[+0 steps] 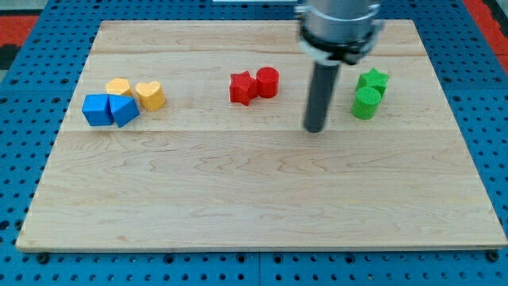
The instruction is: Slide the red star towards the bottom right
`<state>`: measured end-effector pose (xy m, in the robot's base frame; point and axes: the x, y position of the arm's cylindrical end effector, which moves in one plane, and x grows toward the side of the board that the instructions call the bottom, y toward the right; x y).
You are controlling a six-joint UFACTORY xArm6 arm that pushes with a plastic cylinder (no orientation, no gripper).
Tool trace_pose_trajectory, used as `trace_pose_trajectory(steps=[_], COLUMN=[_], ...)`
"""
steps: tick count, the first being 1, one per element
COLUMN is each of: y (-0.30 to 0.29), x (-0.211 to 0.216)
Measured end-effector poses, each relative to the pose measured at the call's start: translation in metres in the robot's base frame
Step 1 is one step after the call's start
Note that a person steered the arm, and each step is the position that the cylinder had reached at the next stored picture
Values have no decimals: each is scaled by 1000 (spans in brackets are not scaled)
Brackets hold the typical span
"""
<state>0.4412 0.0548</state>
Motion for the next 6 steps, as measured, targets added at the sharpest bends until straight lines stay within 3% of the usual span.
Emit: trace_pose_trajectory(steps=[2, 3, 4, 5, 6], y=[-173, -190, -190, -122, -85], x=[-12, -53, -86, -106, -86])
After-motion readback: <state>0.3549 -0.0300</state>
